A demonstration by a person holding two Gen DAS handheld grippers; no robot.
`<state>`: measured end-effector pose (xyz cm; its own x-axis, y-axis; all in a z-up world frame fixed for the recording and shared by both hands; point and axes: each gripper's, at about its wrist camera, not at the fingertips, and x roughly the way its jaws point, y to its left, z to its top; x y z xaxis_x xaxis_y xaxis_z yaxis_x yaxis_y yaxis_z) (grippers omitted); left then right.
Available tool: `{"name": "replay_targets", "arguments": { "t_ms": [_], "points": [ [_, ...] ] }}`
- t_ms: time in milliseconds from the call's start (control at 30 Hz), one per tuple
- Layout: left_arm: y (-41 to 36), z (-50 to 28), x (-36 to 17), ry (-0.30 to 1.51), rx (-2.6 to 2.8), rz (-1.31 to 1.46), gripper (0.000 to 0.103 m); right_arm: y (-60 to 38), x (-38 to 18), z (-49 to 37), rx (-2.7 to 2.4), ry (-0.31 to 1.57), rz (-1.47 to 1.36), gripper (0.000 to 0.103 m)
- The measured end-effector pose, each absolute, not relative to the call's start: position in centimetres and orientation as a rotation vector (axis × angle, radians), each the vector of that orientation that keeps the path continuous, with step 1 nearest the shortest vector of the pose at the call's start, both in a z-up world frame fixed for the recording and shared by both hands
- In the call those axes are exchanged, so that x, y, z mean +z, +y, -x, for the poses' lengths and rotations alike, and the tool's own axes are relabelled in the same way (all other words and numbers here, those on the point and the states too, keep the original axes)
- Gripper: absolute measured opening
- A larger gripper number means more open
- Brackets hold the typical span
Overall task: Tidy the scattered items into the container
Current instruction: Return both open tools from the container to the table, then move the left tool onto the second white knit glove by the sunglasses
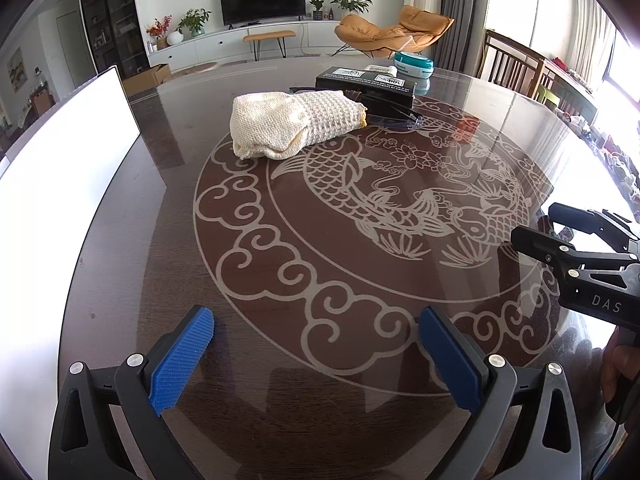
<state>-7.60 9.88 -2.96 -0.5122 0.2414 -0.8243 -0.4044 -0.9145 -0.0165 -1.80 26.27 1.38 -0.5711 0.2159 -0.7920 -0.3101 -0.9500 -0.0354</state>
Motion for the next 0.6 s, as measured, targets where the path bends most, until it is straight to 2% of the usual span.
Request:
{"name": "replay_targets", "arguments": {
  "t_ms": [300, 600],
  "points": [
    [9.9, 8.4, -2.8, 0.266, 2.395, 1.303, 0.103, 26.3, 1.4, 1.8, 2.543, 0.155, 1.261, 0.079],
    [10.2, 11.1, -2.6, 0.409, 2.192, 1.313, 0.103, 26.3, 1.4, 1.8, 2.542, 0.156, 1.261, 0.079]
  ]
}}
